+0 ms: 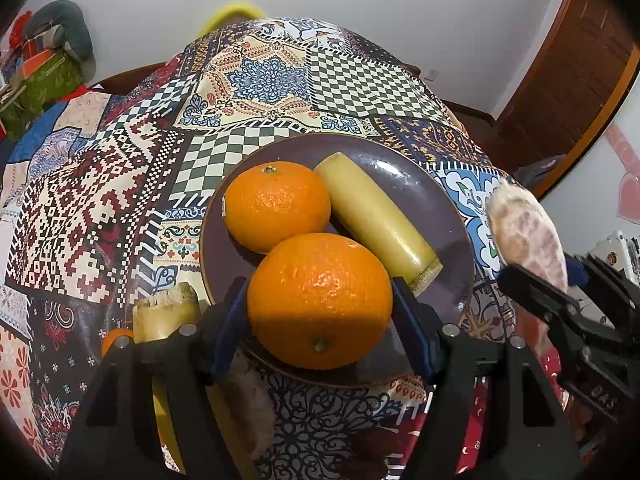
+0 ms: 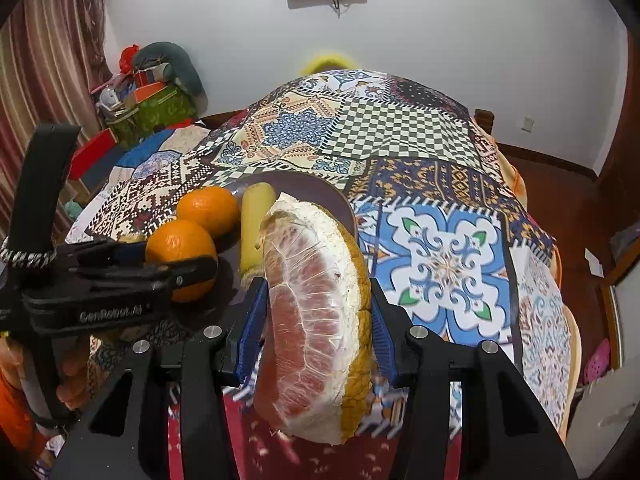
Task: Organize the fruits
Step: 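Set the orange on the plate with the left gripper while the right gripper holds the pomelo above it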
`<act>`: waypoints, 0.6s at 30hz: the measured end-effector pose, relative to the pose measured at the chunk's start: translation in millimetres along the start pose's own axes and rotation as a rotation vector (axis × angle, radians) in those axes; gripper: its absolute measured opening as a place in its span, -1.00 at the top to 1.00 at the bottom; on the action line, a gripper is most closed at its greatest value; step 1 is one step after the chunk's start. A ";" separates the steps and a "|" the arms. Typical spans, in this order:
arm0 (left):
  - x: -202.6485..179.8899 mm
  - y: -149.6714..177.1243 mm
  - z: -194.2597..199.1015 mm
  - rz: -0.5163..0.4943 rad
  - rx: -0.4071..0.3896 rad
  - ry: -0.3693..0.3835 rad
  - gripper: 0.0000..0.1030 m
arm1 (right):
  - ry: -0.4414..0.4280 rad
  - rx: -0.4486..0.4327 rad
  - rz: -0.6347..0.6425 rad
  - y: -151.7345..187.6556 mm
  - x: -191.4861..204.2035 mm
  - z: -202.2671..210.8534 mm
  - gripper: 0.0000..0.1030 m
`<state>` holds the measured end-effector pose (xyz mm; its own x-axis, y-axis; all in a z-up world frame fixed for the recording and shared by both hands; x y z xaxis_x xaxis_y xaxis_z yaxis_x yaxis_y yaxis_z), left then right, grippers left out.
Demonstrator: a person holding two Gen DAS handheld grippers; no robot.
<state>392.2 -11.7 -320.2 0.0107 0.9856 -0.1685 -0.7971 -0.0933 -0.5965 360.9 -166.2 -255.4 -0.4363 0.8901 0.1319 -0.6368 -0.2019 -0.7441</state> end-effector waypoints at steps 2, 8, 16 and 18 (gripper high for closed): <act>0.8 -0.5 -0.5 0.000 0.001 0.005 -0.34 | -0.007 0.005 0.007 -5.5 1.2 -6.4 0.13; 2.6 -5.0 6.2 0.008 -0.008 0.032 -0.35 | -0.007 0.024 0.045 -19.4 5.6 -24.3 0.13; 10.5 -26.0 43.0 0.022 -0.125 0.027 -0.37 | -0.010 0.031 0.070 -22.7 8.7 -31.5 0.13; 16.3 -34.0 51.9 0.030 -0.165 0.009 -0.39 | -0.012 0.034 0.071 -24.7 8.7 -33.2 0.13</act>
<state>388.1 14.9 -262.0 -0.0060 0.9808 -0.1948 -0.6871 -0.1456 -0.7118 394.0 -140.0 -257.6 -0.4884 0.8682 0.0877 -0.6251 -0.2779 -0.7294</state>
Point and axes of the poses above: each gripper's, at about its wrist camera, not at the fingertips, and z roughly against the way its jaws point, x to its left, y to its underside, the point moved 9 cm from there along -z, roughly the way its jaws point, and after that the axes turned 5 degrees about -x, right-handed, at the moved point
